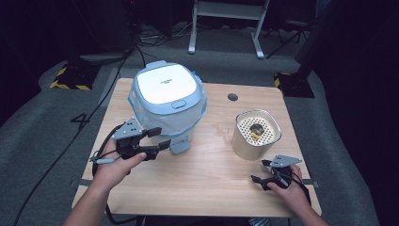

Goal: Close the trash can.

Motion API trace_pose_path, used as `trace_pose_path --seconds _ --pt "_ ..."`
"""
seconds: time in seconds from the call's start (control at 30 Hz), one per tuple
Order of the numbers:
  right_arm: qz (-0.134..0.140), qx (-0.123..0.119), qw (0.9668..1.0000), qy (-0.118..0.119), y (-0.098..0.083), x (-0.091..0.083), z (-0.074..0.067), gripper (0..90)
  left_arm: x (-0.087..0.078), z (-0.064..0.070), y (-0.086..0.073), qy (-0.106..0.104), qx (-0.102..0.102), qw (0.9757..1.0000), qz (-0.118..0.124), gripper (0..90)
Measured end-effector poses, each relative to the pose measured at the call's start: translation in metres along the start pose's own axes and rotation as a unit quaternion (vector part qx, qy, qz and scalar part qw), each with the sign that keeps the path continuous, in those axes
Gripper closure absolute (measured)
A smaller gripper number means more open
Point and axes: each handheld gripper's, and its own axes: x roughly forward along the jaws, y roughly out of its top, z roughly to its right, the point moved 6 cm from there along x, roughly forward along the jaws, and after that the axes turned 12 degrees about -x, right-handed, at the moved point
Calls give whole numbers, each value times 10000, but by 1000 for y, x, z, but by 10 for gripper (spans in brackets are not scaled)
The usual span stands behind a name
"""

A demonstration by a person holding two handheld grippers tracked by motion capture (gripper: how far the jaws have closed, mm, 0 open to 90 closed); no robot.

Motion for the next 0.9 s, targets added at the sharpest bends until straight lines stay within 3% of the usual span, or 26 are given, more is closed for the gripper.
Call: trace_pose_path --seconds 0.27,0.57,0.83,0.9 --pt "1 0 10000 0 0 0 0 155 6 -6 -29 36 -144 9998 -124 402" --pt "0 0 10000 0 0 0 0 155 20 -20 -71 240 -272 9979 -537 388" --pt "1 -1 10000 -1 0 0 0 155 28 -31 -107 556 -175 9925 -1072 379" --pt "1 1 10000 -1 0 0 0 155 29 -33 -113 591 -252 9915 -1134 374"
